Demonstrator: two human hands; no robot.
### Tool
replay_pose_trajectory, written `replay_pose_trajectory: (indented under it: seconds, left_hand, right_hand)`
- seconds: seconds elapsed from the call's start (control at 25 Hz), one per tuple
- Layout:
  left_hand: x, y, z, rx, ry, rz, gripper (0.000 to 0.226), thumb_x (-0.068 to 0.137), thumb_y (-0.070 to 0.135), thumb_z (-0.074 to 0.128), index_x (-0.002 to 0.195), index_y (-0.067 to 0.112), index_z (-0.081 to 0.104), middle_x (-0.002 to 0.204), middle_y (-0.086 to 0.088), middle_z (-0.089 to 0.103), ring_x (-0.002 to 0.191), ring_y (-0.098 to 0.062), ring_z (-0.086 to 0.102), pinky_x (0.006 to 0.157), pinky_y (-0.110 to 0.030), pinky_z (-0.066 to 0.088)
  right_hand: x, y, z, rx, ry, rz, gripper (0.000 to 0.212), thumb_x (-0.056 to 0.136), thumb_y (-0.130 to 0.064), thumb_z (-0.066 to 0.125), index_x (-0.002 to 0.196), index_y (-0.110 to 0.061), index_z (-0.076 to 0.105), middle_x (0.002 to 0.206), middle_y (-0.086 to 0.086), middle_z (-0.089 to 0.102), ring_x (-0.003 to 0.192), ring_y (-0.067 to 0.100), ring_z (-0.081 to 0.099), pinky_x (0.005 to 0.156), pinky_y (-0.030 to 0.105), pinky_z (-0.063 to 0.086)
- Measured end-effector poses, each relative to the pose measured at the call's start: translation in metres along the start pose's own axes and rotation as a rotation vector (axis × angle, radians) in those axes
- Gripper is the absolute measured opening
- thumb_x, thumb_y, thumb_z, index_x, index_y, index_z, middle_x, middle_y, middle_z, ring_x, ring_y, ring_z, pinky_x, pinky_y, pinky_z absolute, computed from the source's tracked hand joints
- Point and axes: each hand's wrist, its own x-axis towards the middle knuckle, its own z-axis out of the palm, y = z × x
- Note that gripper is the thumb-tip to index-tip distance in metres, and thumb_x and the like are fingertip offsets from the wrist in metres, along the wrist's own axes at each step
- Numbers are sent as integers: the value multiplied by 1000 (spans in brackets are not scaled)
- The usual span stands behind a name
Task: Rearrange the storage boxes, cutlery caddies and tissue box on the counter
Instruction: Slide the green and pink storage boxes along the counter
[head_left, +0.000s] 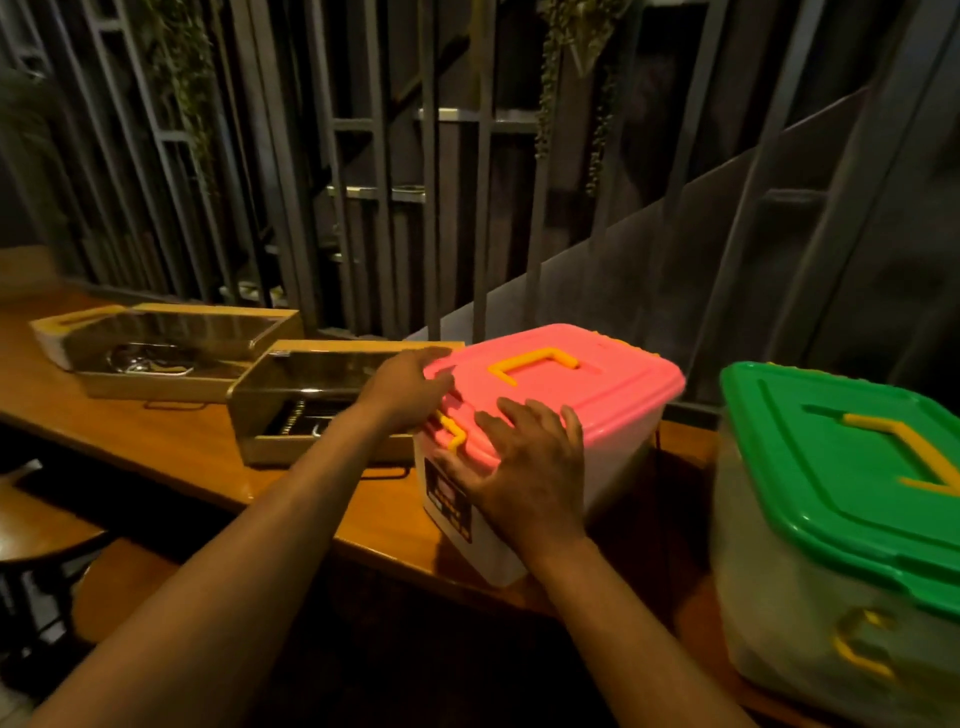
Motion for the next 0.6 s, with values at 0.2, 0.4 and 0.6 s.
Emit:
replay_pose_trajectory:
  seconds: [0.2, 0.4, 0.6]
  left_hand:
    - [19, 8, 2, -169, -27, -205, 50, 81, 27, 63, 130, 26, 57, 92, -3, 70, 75, -22, 70, 69, -37, 57]
    - [9, 9, 7, -14, -37, -127, 33, 87, 38, 51, 114, 27, 67, 106, -2, 71, 82, -23, 63, 73, -36, 52]
    - [-10, 7, 16, -23, -47, -50, 63, 74, 56, 54, 129, 25, 56, 120, -8, 66, 101, -34, 63, 84, -45, 54]
  right_hand:
    - [2, -2, 3, 41, 35, 9, 50, 80, -67, 52, 105, -28, 69, 120, -1, 68, 118, 24, 56, 107, 50, 29]
    - [-7, 1, -9, 41, 51, 45, 45, 77, -61, 54, 104, -29, 71, 118, -3, 69, 116, 22, 56, 107, 50, 30]
    - [-32, 25, -40, 38, 95, 110, 40, 68, -50, 66, 103, -31, 73, 119, -8, 67, 112, 22, 57, 100, 50, 39]
